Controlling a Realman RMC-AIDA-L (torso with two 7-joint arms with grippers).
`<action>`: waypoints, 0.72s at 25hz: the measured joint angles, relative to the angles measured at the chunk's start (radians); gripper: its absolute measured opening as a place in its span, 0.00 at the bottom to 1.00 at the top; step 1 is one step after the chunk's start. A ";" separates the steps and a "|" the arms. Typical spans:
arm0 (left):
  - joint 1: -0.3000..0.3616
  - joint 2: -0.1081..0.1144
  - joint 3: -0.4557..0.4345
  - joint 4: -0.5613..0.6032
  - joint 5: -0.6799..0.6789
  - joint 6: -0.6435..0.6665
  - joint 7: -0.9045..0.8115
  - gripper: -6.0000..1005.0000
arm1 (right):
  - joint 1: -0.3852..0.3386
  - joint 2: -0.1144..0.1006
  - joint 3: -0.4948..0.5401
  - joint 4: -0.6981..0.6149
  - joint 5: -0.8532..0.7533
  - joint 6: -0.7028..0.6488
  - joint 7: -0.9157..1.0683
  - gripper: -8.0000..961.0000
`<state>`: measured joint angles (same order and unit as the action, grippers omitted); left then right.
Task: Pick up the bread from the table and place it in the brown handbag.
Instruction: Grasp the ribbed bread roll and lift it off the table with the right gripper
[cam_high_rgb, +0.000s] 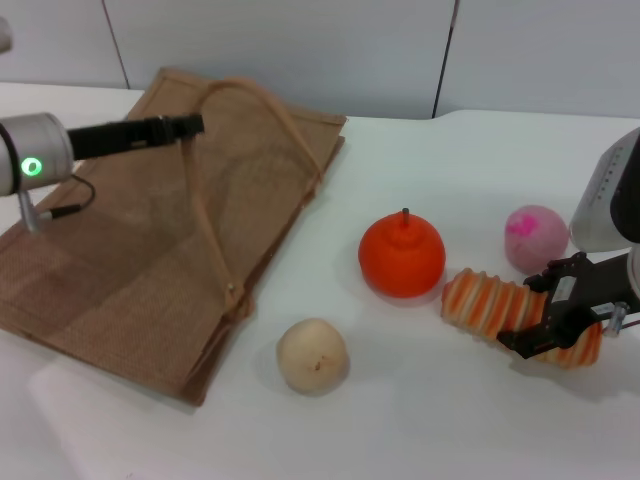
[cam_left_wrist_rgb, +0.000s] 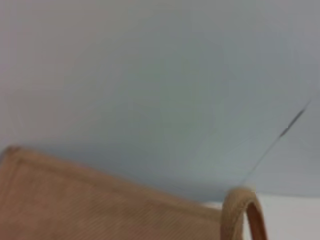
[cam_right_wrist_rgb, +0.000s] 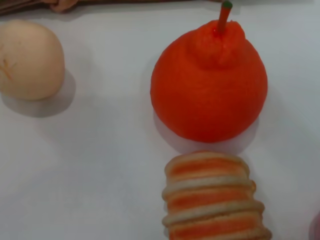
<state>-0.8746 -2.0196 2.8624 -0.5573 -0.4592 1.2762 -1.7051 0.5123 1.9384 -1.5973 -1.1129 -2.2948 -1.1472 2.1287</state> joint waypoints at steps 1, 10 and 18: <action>0.005 0.000 0.000 -0.019 -0.020 0.037 0.002 0.13 | 0.000 0.000 0.000 0.000 0.000 0.000 0.000 0.80; 0.063 0.002 0.000 -0.132 -0.225 0.364 0.015 0.13 | 0.002 0.001 0.001 0.001 -0.002 -0.002 0.001 0.79; 0.082 0.004 0.000 -0.170 -0.321 0.517 0.006 0.13 | 0.004 -0.001 0.009 0.002 -0.002 -0.015 0.001 0.76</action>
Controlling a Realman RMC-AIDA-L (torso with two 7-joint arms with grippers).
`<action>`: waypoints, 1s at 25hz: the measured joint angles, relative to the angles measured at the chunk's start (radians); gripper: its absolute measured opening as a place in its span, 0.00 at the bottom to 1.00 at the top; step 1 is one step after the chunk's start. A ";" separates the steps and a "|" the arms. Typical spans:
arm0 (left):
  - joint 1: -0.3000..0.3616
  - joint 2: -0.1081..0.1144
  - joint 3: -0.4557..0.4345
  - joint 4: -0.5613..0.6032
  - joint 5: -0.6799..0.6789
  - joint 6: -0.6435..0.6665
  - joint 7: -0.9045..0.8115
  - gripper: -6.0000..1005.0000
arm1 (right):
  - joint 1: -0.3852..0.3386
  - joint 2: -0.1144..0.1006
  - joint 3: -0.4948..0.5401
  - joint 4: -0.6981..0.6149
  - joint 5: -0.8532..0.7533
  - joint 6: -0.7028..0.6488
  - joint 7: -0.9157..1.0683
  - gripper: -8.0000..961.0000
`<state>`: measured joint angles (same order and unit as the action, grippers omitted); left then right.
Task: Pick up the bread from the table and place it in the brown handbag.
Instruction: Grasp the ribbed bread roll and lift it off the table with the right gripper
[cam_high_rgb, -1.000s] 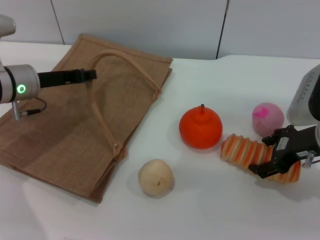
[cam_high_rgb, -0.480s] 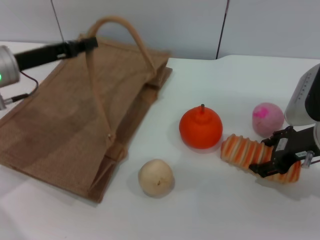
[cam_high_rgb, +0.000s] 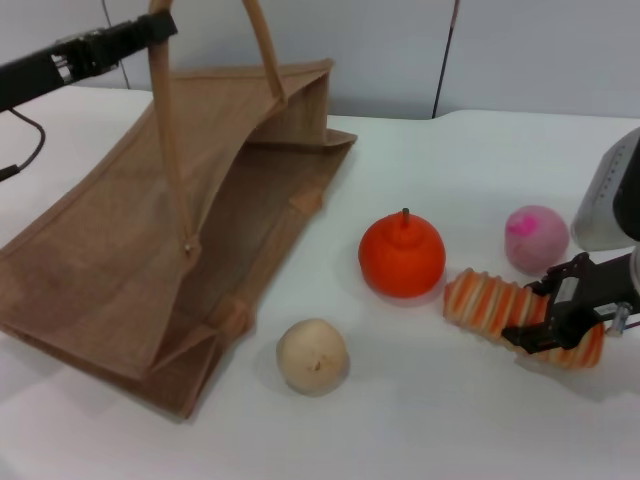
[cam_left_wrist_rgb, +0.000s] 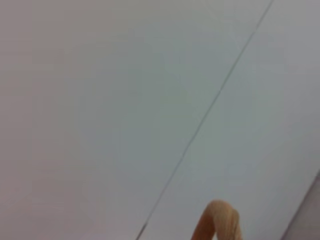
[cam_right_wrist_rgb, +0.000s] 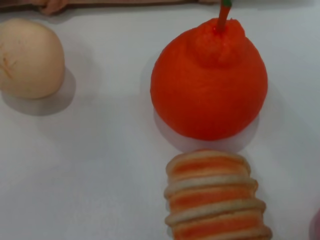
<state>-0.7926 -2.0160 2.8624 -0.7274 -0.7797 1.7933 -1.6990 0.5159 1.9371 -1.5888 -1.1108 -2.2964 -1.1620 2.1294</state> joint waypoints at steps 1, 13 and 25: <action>0.002 0.001 0.000 -0.001 -0.013 0.016 -0.001 0.13 | 0.000 -0.001 0.006 0.000 0.000 -0.006 -0.001 0.75; 0.009 0.012 0.000 -0.012 -0.056 0.102 -0.014 0.13 | -0.005 0.000 0.031 -0.047 -0.001 -0.027 -0.025 0.64; 0.002 0.021 0.000 -0.010 -0.058 0.136 -0.015 0.13 | -0.061 -0.003 0.061 -0.256 0.003 -0.093 -0.020 0.56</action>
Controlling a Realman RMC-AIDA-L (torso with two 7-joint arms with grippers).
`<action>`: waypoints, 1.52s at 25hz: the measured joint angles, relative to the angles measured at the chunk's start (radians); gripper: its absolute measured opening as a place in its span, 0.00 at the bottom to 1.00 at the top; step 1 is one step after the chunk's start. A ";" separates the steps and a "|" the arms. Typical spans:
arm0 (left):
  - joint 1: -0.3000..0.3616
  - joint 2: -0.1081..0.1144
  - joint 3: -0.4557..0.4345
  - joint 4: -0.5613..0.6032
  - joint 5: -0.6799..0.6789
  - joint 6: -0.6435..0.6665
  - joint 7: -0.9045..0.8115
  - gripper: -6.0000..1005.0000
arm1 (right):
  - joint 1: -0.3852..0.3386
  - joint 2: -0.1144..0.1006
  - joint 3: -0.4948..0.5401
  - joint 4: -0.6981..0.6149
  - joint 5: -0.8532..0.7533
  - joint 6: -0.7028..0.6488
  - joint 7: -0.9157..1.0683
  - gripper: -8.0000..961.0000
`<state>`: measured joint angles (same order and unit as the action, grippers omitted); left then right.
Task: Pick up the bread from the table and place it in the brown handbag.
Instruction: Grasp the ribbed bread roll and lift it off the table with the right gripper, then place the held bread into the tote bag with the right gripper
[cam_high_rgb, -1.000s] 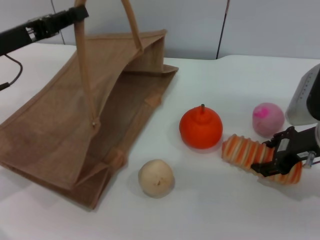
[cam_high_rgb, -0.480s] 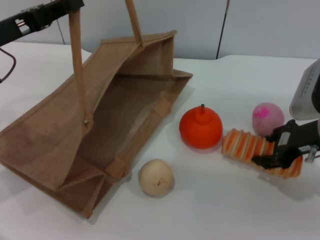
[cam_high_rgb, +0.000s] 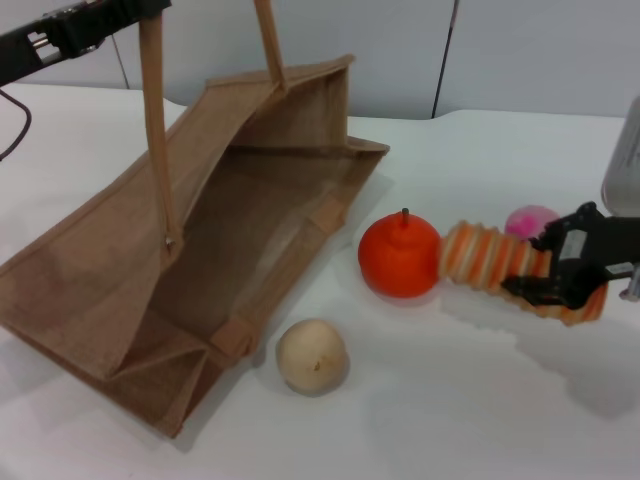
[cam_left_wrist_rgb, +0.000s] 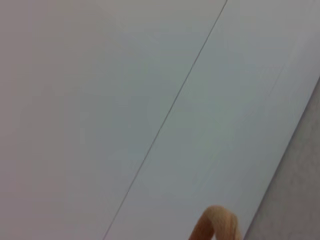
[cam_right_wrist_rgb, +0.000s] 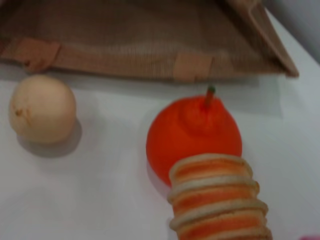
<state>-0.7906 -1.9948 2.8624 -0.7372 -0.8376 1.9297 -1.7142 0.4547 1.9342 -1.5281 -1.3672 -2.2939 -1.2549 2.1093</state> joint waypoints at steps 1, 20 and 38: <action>0.000 0.000 0.000 0.001 0.000 0.001 0.000 0.13 | 0.000 0.002 -0.005 -0.020 0.001 -0.003 0.000 0.55; -0.081 -0.009 0.002 0.031 0.021 0.029 -0.035 0.13 | 0.157 0.076 -0.342 -0.086 -0.002 0.201 0.002 0.42; -0.117 0.019 0.002 0.150 0.037 0.042 -0.039 0.13 | 0.311 0.094 -0.745 0.213 0.002 0.835 0.041 0.38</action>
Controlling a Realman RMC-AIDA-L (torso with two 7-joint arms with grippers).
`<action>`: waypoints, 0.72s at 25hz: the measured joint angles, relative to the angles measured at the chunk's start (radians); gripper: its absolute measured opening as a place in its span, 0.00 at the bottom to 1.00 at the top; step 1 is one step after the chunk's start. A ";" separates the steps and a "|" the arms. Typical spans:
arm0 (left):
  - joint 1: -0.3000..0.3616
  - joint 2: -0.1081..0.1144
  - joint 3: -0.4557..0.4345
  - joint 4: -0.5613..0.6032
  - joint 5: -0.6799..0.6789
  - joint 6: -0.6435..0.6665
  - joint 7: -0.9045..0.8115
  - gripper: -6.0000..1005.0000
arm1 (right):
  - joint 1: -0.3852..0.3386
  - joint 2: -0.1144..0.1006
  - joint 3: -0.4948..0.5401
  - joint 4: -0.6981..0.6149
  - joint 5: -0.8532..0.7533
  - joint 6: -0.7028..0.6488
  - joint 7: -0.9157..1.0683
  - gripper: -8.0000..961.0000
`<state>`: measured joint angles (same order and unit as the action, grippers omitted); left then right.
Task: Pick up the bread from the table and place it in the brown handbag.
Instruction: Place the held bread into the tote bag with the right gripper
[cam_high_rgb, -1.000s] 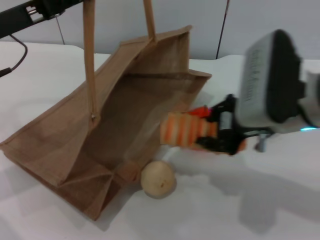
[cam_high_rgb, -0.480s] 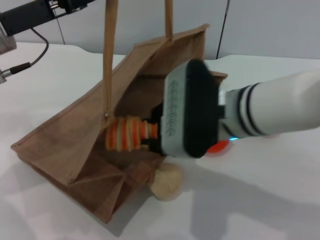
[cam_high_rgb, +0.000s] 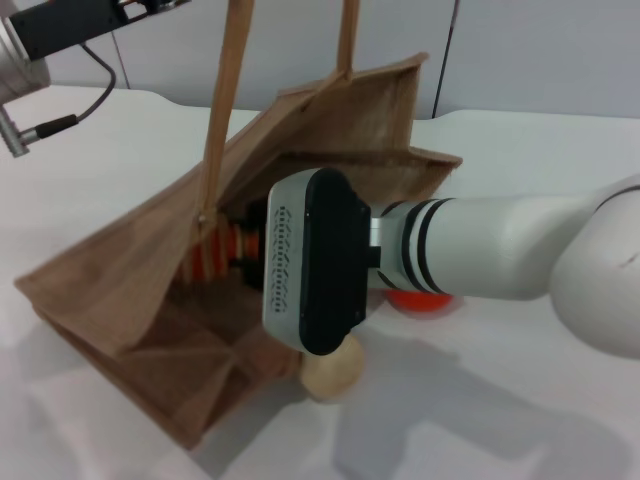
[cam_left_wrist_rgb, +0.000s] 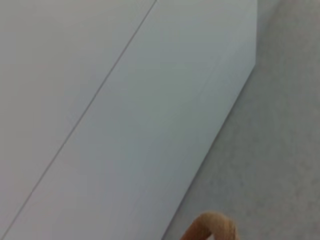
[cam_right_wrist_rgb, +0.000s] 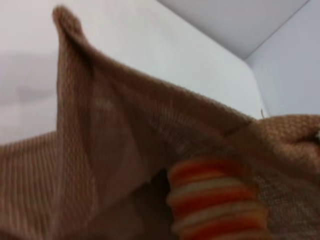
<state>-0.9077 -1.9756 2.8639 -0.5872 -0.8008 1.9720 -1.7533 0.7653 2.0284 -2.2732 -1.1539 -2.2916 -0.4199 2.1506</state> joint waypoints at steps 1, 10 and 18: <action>-0.001 0.003 0.000 0.011 0.000 0.000 0.000 0.13 | 0.011 0.003 -0.016 0.028 0.001 0.038 0.000 0.38; -0.005 0.033 0.000 0.100 0.000 0.007 0.000 0.13 | 0.054 0.011 -0.136 0.241 0.021 0.327 0.003 0.37; 0.038 0.068 -0.001 0.156 -0.029 0.007 0.000 0.13 | 0.049 0.006 -0.127 0.249 0.079 0.331 0.006 0.41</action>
<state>-0.8698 -1.9078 2.8631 -0.4317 -0.8299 1.9794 -1.7534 0.8140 2.0341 -2.4006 -0.9047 -2.2124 -0.0893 2.1562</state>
